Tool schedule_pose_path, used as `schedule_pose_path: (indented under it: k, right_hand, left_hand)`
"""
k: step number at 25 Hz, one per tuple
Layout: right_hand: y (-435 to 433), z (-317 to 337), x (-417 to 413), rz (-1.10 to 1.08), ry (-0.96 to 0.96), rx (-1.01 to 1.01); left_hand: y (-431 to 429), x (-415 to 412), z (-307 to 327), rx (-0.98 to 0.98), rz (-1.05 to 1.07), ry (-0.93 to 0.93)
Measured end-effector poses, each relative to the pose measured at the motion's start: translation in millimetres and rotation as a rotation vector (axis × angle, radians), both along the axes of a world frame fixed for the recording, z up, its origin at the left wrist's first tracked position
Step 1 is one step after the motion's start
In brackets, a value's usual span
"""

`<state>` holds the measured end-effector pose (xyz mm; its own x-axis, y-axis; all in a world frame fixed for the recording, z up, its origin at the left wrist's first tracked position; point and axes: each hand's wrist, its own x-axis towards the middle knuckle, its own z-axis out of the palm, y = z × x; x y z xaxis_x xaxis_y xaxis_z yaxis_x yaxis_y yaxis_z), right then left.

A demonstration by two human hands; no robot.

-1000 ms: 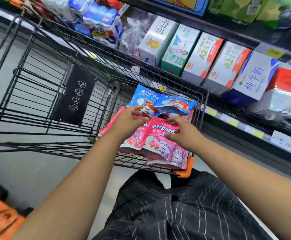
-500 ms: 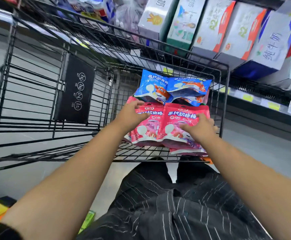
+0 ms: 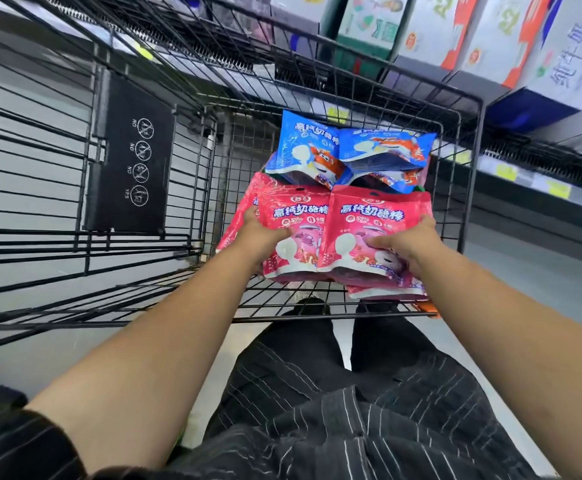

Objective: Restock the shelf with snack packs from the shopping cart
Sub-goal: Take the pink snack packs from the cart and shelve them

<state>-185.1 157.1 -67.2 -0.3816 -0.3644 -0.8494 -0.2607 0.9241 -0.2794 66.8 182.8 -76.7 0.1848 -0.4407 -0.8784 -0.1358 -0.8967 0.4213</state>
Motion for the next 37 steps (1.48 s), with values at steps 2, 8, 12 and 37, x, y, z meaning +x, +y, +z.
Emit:
schedule_pose_path:
  k: [2,8,12,37]
  right_hand:
    - [-1,-5,-2,-0.044,-0.032,0.03]
    - [-6,-2,-12,-0.119,-0.156,0.156]
    - [-4,-4,-19,-0.175,-0.254,0.208]
    - [9,116,-45,-0.251,-0.676,-0.179]
  left_hand:
    - [1,1,-4,0.025,0.061,0.032]
    - [3,-7,-16,0.125,0.321,0.241]
    - [0,-15,-20,0.148,0.288,0.3]
    - [-24,5,116,-0.114,0.138,0.405]
